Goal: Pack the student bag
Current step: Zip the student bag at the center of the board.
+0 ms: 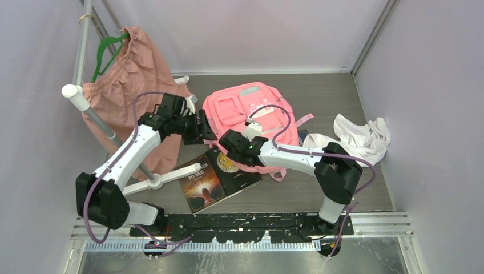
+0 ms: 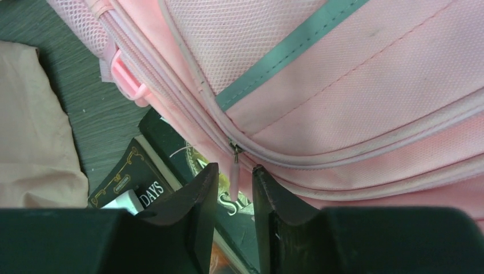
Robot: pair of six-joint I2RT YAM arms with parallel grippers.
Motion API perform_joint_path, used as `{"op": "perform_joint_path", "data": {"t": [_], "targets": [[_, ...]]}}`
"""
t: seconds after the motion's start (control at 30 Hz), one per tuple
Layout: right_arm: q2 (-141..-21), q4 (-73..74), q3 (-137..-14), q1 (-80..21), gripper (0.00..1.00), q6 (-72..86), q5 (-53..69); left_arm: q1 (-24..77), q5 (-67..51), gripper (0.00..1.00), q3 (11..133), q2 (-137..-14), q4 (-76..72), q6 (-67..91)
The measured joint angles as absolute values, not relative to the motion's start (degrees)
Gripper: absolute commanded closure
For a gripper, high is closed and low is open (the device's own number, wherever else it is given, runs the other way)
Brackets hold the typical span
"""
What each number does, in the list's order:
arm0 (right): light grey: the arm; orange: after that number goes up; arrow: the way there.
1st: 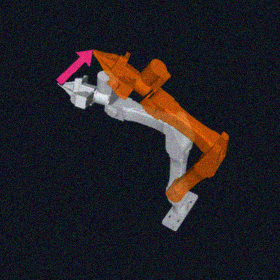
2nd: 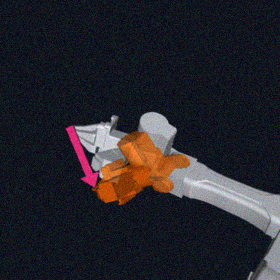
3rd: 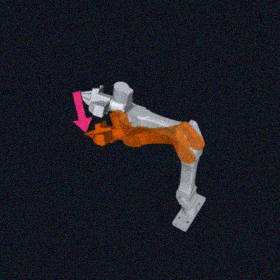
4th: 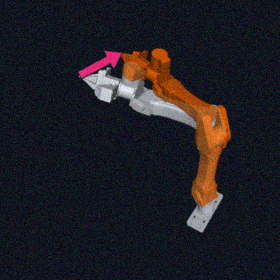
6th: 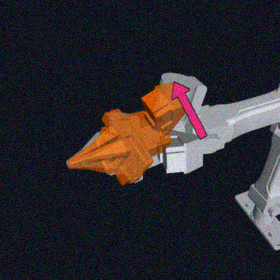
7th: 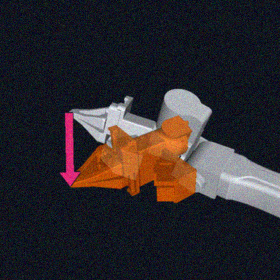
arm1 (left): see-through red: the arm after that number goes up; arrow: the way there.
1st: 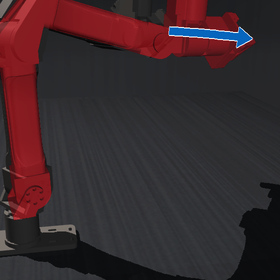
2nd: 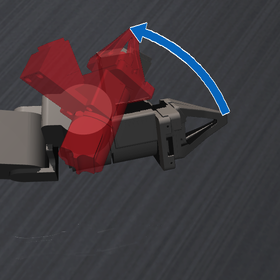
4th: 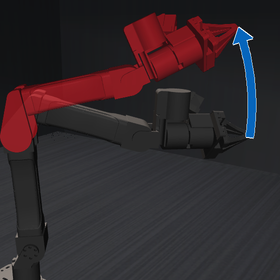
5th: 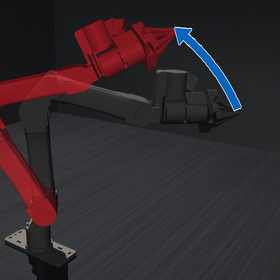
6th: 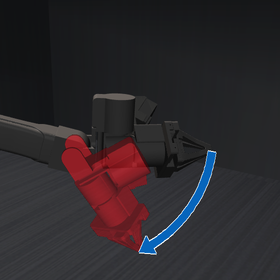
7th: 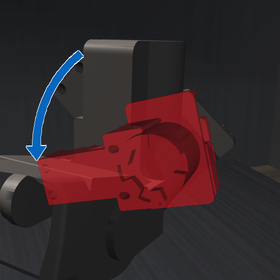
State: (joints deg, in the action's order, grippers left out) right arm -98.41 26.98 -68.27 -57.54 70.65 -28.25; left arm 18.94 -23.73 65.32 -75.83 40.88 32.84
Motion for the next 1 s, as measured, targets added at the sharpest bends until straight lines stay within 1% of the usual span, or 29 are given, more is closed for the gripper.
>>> {"op": "perform_joint_path", "data": {"t": [0.07,0.13,0.33,0.37,0.4,0.43,0.47,0.5,0.6,0.73,0.87,1.0], "targets": [[-98.5,26.1,-67.4,-57.1,0.72,70.7,-27.8,19.0,-24.9,0.30,65.4,-78.4,39.9,33.3],[-98.5,25.1,-67.0,-56.6,0.74,70.5,-27.8,19.2,-26.0,0.29,65.5,-81.4,38.9,34.0],[-98.7,23.2,-66.4,-56.1,0.75,69.5,-27.0,22.8,-25.9,0.30,66.7,-88.2,37.5,34.5],[-98.7,22.9,-66.2,-56.1,0.76,69.3,-26.9,23.3,-26.0,0.30,66.7,-88.7,36.9,34.7],[-98.7,22.5,-66.0,-56.0,0.82,69.2,-26.8,23.7,-26.2,0.30,66.7,-89.1,36.5,35.0],[-98.7,22.2,-65.8,-56.0,0.91,69.1,-26.7,24.0,-26.3,0.30,66.8,-89.5,36.0,35.4],[-98.7,22.0,-65.8,-56.0,0.97,68.8,-26.6,24.2,-26.3,0.30,66.8,-89.8,35.6,35.6],[-98.8,21.7,-65.6,-56.0,0.99,68.7,-26.5,24.2,-26.1,0.30,66.8,-90.1,35.3,35.9],[-98.8,21.2,-65.4,-56.0,0.99,67.8,-26.2,24.2,-26.0,0.30,67.1,-90.7,34.5,36.3],[-98.0,18.7,-63.3,-55.6,0.99,67.5,-26.3,24.4,-26.1,0.35,68.5,-92.4,33.3,37.4],[-96.7,17.5,-61.7,-55.3,0.99,67.3,-25.8,25.2,-26.2,0.36,70.4,-95.5,31.7,38.2],[-96.4,17.0,-61.3,-55.3,0.99,66.9,-25.6,26.0,-26.3,0.41,71.1,-98.4,30.7,38.8]]}}
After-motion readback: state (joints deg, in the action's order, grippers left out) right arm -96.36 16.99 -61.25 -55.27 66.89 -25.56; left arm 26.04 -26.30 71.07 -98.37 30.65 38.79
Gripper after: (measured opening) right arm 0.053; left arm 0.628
